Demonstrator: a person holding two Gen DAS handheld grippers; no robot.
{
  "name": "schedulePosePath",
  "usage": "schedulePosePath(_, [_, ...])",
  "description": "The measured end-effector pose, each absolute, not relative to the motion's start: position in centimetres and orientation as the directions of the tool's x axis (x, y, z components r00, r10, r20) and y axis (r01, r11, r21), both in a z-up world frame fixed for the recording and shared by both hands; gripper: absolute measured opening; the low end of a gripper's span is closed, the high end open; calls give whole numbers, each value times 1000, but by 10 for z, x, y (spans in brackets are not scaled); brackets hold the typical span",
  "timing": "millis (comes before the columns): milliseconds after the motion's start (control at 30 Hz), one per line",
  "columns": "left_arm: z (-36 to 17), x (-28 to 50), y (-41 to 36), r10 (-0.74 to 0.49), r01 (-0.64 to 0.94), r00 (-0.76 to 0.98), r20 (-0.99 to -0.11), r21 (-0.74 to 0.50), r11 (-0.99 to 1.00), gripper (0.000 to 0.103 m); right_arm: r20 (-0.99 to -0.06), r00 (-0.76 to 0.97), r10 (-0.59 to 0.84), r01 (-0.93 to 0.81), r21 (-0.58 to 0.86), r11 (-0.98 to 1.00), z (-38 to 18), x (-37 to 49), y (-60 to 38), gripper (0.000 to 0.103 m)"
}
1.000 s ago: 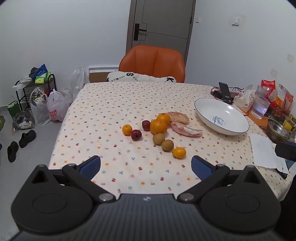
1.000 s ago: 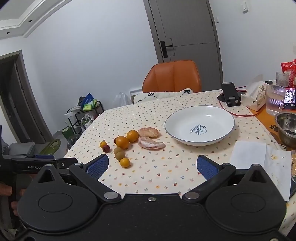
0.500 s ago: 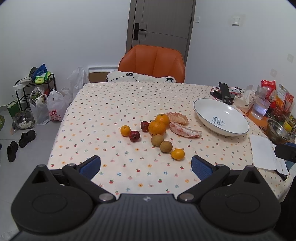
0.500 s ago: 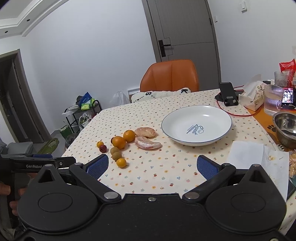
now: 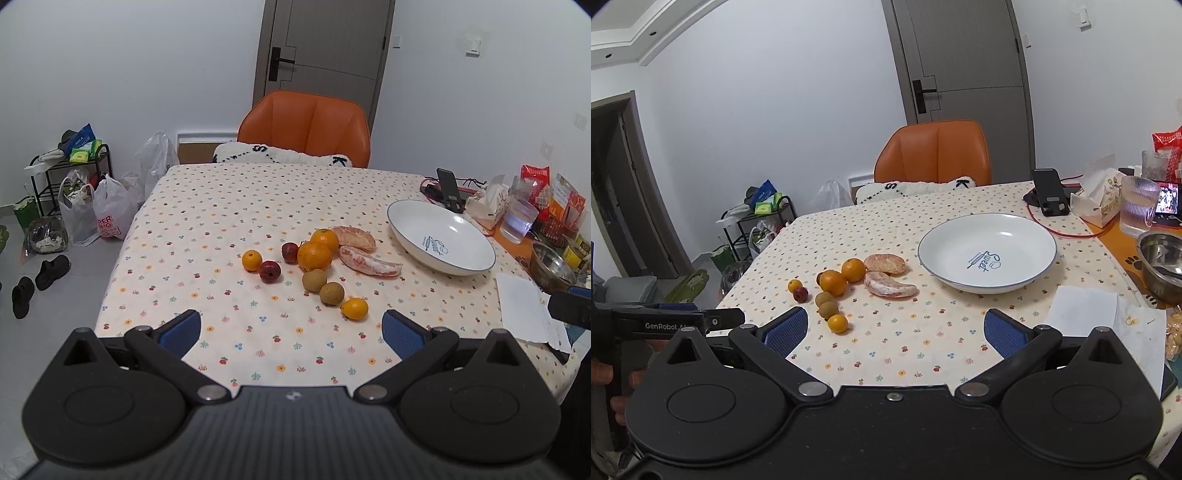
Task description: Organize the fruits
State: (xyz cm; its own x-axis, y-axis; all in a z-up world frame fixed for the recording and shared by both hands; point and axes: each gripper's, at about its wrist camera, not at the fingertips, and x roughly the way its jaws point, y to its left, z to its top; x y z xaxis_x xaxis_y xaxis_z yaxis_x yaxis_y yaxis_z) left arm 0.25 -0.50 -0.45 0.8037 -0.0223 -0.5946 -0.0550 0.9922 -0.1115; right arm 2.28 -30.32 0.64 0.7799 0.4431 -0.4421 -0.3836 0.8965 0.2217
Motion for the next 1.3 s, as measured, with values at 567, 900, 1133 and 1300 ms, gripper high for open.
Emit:
schedulePosePath(567, [-2,0,3,-22,-58,805,-592,-115,992,103,-441,777,449,-394,216,893,9,23,-299,103])
schedulePosePath(900, [-8,0,3,-25,-51,807,-590,-112,992,103,-437,774,459,-403,219,889,3,24,-298,103])
schedulePosePath(1133, [-12,3,3,-27,-48,808,-588,-111,993,103,-445,749,491,-429,239,871,-5,31,-293,103])
schedulePosePath(1300, [-15,6,4,-42,-38,816,-577,-125,991,103,-438,737,515,-443,262,857,-11,37,-291,103])
